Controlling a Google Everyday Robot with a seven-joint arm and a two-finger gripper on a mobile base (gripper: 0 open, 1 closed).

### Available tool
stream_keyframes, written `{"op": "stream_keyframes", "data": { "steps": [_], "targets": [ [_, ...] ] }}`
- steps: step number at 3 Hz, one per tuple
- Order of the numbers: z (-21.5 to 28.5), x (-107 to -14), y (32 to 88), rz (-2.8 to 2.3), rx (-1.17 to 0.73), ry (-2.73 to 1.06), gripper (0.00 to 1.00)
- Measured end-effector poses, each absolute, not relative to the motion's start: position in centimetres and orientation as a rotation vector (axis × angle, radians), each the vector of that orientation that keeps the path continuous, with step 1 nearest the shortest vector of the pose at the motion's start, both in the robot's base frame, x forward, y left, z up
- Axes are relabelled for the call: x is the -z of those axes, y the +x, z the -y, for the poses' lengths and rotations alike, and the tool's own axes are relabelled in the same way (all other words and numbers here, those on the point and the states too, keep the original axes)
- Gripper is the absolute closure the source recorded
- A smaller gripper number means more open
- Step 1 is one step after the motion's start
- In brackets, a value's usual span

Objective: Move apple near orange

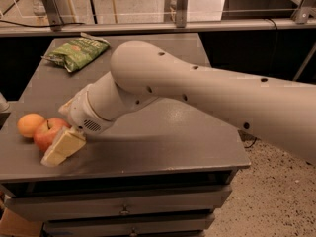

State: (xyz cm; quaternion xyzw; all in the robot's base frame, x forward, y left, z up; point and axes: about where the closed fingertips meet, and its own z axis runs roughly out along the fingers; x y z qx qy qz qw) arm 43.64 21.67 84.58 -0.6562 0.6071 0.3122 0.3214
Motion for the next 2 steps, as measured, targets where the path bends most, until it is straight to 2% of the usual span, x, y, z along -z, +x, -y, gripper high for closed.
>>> {"op": "stream_keyframes", "data": {
  "steps": [2],
  "targets": [
    [-21.07, -84.51, 44.26, -1.618, -0.842, -1.684, 0.0]
  ]
}}
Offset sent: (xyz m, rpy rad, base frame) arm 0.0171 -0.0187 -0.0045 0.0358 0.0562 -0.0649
